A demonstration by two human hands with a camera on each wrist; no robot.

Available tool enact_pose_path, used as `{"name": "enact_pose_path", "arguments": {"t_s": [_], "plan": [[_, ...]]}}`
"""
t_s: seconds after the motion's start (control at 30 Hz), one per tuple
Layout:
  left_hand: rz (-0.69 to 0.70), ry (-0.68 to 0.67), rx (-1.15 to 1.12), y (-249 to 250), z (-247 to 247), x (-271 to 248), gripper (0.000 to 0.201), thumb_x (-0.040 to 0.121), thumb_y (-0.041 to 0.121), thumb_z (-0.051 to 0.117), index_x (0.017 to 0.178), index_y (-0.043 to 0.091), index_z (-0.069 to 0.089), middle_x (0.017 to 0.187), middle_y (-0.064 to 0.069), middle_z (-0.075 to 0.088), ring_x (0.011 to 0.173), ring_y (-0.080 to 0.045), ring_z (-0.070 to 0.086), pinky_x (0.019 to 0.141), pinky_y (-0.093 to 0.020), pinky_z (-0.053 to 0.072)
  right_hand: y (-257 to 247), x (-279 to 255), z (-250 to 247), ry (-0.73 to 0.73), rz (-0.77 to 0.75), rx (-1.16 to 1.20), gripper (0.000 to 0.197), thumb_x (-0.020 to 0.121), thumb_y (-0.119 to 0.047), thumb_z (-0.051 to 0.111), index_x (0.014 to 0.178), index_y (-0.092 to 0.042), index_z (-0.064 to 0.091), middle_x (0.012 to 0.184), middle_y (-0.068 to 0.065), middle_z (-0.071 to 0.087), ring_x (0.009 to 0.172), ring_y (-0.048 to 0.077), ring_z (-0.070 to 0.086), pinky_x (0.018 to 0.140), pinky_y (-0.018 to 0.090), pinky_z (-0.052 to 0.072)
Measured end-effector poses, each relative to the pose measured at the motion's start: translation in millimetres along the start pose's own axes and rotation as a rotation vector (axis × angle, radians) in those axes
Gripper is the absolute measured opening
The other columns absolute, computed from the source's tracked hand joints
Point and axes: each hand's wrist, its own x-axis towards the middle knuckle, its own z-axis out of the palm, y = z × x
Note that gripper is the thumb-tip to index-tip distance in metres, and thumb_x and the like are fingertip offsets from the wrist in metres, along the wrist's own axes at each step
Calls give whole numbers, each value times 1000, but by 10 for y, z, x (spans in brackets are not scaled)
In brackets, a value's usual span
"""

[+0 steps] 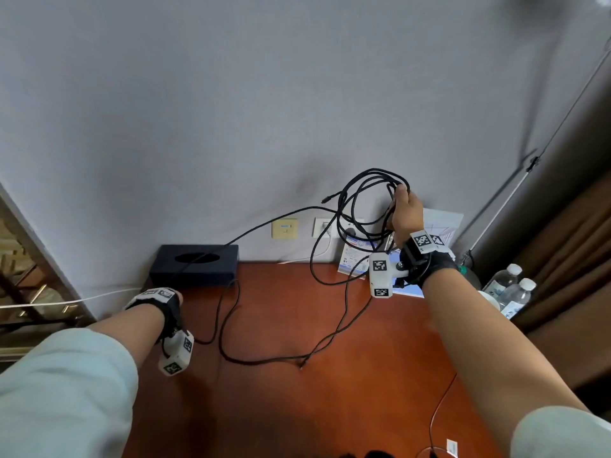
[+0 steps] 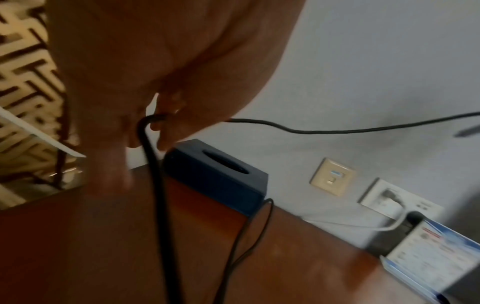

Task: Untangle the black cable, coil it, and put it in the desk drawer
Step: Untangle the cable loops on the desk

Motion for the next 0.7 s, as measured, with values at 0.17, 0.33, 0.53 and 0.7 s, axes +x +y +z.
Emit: {"name": "enact_pose_path", "arguments": {"t_s": [0.17,0.33,0.53,0.7], "plan": [[26,345,-330,448,24,77,88,72,36,70,144,8,28,150,-17,28,136,-37,31,112,-45,31,-198,-168,123,-220,-84,108,37,100,-31,41,67,-15,42,56,5,41,40,14,37,41,23,29],[721,501,-464,1215,-311,-268,74,84,10,63,149,21,29,151,-10,29,139,-26,29,112,-27,22,-375,-332,260,-425,-79,164,35,101,-33,41,69,-17,42,56,1,39,46,15,35,42,24,23],[1026,639,-438,1737,-502,-543,53,91,2,54,141,13,41,141,-8,43,132,-23,39,103,-16,23,-535,-414,269,-582,-109,161,34,102,-31,40,71,-18,38,60,-2,34,44,8,36,39,22,23],[1215,542,-502,1812,-525,-670,49,87,-13,46,130,8,56,130,0,55,117,-14,52,100,-12,38,-614,-461,246,-654,-92,217,35,102,-29,40,69,-18,37,56,-7,32,44,9,30,39,20,22]]}}
